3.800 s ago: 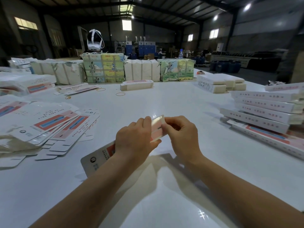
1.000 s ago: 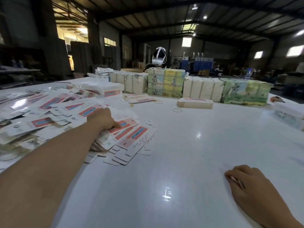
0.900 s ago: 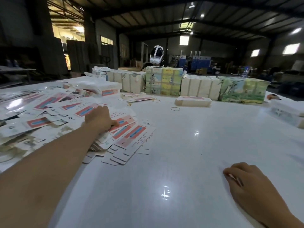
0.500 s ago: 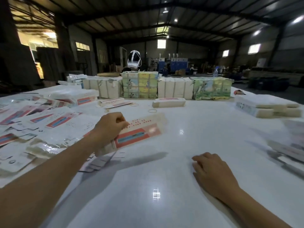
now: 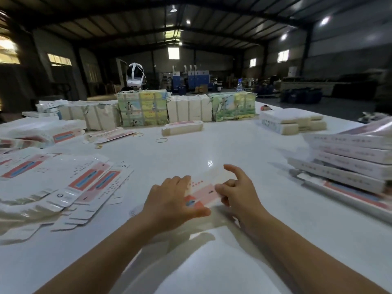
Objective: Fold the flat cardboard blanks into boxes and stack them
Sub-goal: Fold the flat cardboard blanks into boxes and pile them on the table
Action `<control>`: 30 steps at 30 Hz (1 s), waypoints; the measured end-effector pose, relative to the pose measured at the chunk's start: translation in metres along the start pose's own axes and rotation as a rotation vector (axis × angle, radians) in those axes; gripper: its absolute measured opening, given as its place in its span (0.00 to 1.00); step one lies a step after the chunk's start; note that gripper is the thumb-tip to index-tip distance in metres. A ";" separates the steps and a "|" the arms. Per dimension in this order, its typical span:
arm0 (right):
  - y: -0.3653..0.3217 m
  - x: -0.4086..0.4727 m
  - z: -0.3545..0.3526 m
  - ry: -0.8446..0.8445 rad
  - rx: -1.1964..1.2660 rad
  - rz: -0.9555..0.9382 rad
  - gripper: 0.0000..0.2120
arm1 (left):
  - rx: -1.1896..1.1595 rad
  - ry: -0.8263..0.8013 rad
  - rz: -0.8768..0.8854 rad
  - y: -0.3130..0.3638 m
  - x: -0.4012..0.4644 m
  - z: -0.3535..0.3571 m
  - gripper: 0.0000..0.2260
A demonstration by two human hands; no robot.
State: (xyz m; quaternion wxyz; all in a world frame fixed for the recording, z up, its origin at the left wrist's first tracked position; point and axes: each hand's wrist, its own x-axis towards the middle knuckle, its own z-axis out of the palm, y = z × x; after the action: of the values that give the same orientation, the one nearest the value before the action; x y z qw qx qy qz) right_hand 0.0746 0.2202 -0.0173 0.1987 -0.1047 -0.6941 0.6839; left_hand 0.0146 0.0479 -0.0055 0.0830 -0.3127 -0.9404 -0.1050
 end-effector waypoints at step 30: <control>-0.010 -0.009 -0.013 -0.522 -0.066 -0.085 0.12 | -0.054 0.374 0.021 0.016 -0.018 -0.004 0.39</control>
State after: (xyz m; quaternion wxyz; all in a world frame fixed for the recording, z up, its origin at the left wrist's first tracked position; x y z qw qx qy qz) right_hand 0.0893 0.2274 -0.0091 0.0379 0.0983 -0.7476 0.6558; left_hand 0.0390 0.0488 -0.0031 0.2488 -0.2994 -0.9022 -0.1857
